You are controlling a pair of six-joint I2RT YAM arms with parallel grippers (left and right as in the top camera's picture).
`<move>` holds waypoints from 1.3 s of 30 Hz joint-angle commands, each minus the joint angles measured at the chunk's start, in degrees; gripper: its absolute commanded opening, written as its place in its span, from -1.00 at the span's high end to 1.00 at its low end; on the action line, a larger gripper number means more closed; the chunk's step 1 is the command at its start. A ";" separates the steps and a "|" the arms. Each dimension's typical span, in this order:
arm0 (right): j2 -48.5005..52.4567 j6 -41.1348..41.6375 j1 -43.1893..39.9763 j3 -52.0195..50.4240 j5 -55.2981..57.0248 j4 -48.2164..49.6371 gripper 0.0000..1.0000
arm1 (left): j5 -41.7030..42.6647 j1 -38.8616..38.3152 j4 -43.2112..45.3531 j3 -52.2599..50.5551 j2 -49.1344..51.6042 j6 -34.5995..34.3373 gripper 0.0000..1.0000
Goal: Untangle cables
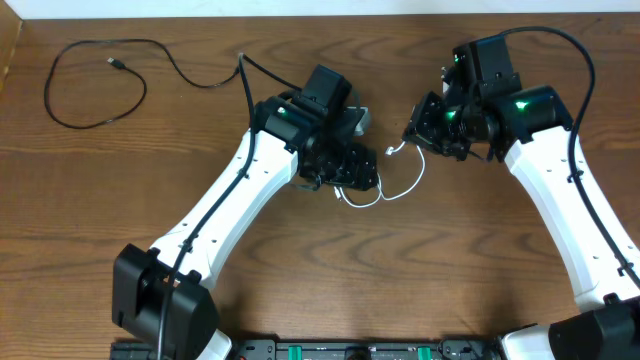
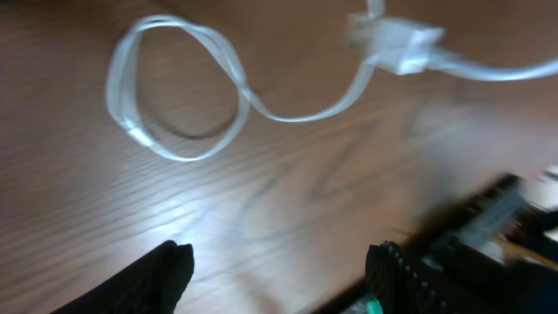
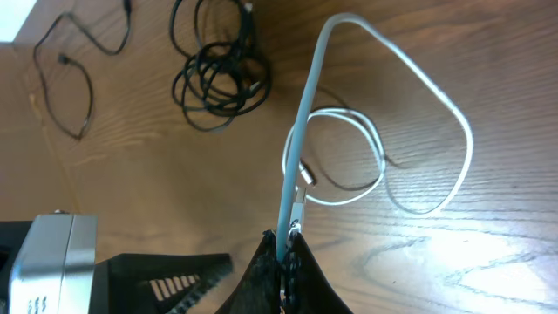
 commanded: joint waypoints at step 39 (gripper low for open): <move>-0.02 -4.57 -0.22 0.00 6.95 -4.13 0.97 | -11.50 0.09 24.57 -2.05 18.05 5.44 -0.29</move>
